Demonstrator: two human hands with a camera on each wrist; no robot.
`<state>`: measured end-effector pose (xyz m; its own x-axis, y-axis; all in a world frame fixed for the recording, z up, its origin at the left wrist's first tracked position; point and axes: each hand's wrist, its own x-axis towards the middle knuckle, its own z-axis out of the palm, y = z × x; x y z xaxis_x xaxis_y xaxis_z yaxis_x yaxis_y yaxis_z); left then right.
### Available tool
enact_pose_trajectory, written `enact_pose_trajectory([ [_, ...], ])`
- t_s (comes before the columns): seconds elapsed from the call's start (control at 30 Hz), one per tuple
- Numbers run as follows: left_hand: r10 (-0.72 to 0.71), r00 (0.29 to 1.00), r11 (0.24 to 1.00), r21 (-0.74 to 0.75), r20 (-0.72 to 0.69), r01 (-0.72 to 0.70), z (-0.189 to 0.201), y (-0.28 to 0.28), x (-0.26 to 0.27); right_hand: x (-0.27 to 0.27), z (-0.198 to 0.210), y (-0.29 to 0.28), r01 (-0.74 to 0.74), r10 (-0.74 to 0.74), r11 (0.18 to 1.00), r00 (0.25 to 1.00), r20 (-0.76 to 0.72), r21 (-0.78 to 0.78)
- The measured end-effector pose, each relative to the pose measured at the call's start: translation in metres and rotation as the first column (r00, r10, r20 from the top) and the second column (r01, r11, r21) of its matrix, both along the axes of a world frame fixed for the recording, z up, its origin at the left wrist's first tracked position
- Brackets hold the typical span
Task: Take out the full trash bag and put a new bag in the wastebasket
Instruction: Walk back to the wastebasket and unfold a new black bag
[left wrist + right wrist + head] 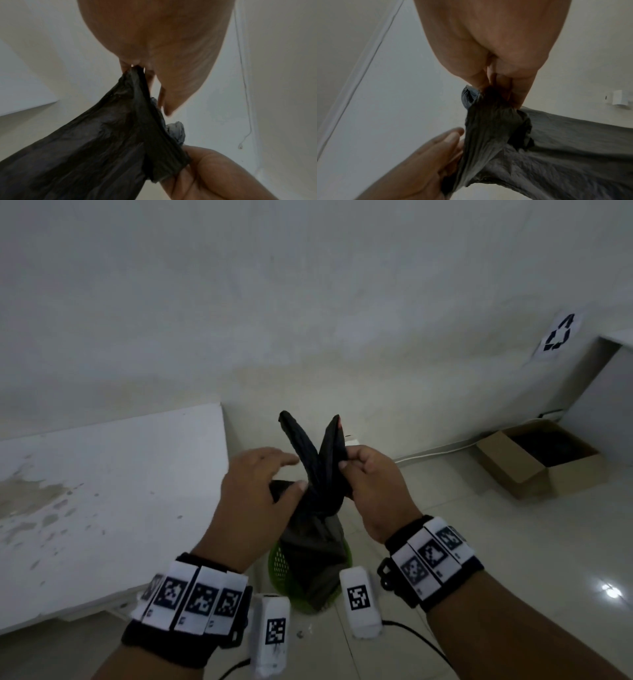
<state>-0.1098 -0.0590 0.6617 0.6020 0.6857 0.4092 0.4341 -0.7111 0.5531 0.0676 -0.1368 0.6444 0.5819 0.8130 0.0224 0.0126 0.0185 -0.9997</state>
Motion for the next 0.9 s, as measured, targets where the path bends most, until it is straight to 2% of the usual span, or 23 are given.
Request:
enact_pose_trajectory([
  [0.07, -0.072, 0.991, 0.994, -0.087, -0.112, 0.063, 0.011, 0.003, 0.007, 0.003, 0.001, 0.009, -0.009, 0.009, 1.000, 1.000, 0.014, -0.004],
  [0.13, -0.083, 0.972, 0.980, -0.193, -0.221, 0.040, 0.014, 0.009, 0.014, 0.006, 0.000, 0.019, -0.015, 0.015, 1.000, 1.000, 0.006, -0.017],
  [0.17, -0.080, 0.969, 0.968, -0.250, -0.232, 0.020, 0.013, 0.013, 0.017, 0.007, -0.001, 0.023, -0.015, 0.015, 1.000, 1.000, -0.007, -0.025],
  [0.3, -0.049, 0.997, 0.875, -0.484, -0.067, 0.010, 0.000, 0.028, 0.031, 0.014, -0.008, 0.039, 0.018, -0.020, 0.998, 0.999, -0.042, -0.067],
  [0.4, 0.051, 0.996, 0.797, -0.604, 0.079, 0.007, -0.015, 0.037, 0.044, 0.019, -0.015, 0.050, 0.024, -0.030, 0.996, 0.997, -0.075, -0.083],
  [0.53, 0.128, 0.988, 0.846, -0.529, 0.085, -0.064, -0.033, 0.048, 0.063, 0.027, -0.029, 0.060, 0.030, -0.036, 0.994, 0.998, -0.059, -0.108],
  [0.6, 0.164, 0.981, 0.826, -0.559, 0.107, -0.077, -0.041, 0.051, 0.072, 0.035, -0.039, 0.063, 0.026, -0.035, 0.991, 0.997, -0.062, -0.130],
  [0.67, 0.226, 0.963, 0.760, -0.644, 0.146, -0.081, -0.047, 0.054, 0.081, 0.046, -0.052, 0.064, 0.029, -0.037, 0.986, 0.998, -0.044, -0.162],
  [0.8, 0.457, 0.867, 0.580, -0.805, 0.196, -0.124, -0.059, 0.061, 0.098, 0.077, -0.082, 0.062, 0.075, -0.032, 0.943, 0.990, 0.138, -0.325],
  [0.9, 0.499, 0.850, 0.530, -0.835, 0.167, -0.147, -0.074, 0.065, 0.109, 0.099, -0.107, 0.056, 0.109, 0.007, 0.878, 0.971, 0.239, -0.466],
])
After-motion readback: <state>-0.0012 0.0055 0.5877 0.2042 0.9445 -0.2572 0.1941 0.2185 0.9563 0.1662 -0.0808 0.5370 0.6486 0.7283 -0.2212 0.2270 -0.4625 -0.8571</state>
